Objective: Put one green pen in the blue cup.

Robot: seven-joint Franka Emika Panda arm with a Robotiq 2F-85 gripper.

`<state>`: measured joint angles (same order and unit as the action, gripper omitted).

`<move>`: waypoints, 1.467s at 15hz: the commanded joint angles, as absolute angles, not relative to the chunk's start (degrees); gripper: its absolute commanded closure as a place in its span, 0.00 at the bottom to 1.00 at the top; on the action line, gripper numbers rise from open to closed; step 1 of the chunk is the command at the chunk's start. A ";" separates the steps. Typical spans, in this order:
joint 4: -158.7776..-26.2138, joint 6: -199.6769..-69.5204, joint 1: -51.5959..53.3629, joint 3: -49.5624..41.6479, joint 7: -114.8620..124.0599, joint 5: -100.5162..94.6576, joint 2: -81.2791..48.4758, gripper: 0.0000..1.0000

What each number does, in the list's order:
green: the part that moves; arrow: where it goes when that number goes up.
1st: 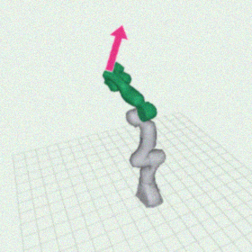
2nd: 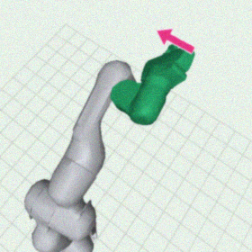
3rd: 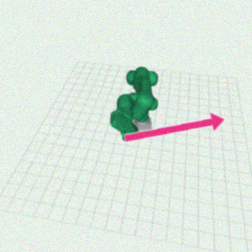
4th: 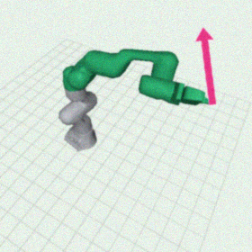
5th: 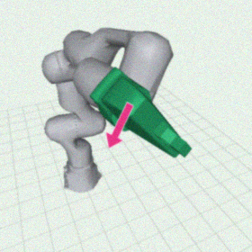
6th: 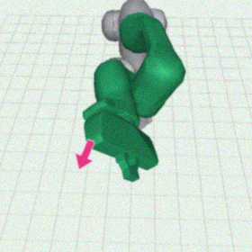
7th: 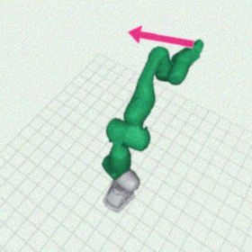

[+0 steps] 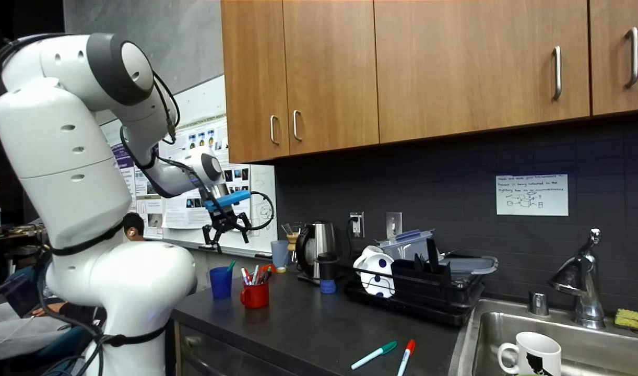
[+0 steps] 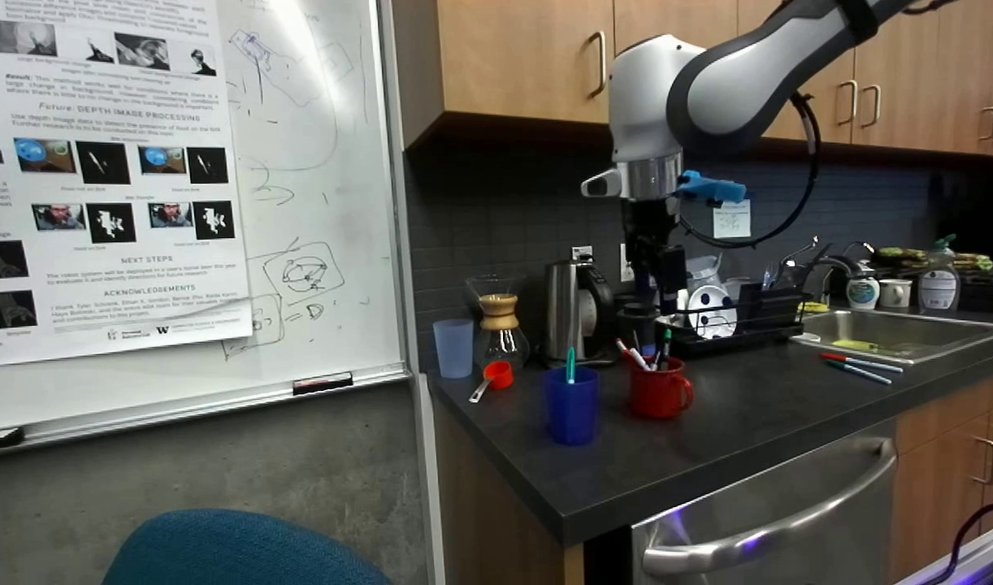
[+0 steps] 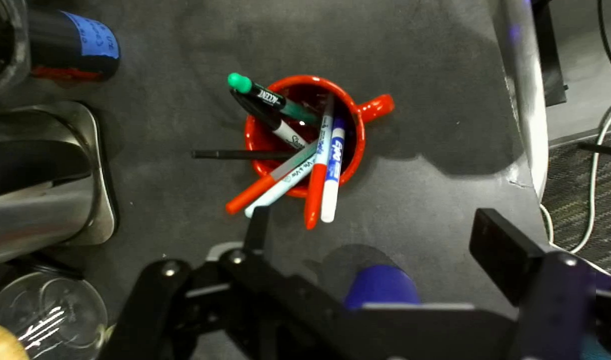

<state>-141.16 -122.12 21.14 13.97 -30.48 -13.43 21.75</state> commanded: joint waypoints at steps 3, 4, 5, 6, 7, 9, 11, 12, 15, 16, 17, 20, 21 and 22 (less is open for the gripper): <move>-140.73 -122.53 20.92 14.07 -28.25 -13.68 20.69 0.00; -140.30 -122.25 20.22 14.03 -25.76 -13.31 20.25 0.00; -140.27 -122.25 19.67 13.74 -23.75 -12.92 20.19 0.00; -140.37 -122.20 18.88 13.58 -21.09 -12.96 20.22 0.00; -140.25 -121.69 18.07 13.45 -18.48 -13.05 20.47 0.00; -140.61 -121.86 16.58 12.59 -14.78 -12.37 21.10 0.00; -141.00 -121.58 14.95 11.79 -11.07 -12.03 21.62 0.00; -141.17 -121.49 14.27 11.29 -9.41 -11.51 21.84 0.00; -141.99 -121.01 12.60 9.70 -5.31 -8.56 22.81 0.00; -142.28 -120.54 12.06 9.10 -4.18 -7.24 23.26 0.00; -142.71 -120.58 11.52 8.51 -3.03 -5.88 23.67 0.00; -144.68 -121.32 9.26 7.32 1.53 -3.54 25.40 0.00; -145.41 -121.52 8.49 6.97 3.14 -3.00 26.17 0.00; -146.32 -121.98 7.42 6.80 5.18 -3.25 26.98 0.00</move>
<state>-143.24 -121.31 9.74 7.30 0.55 -4.53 23.17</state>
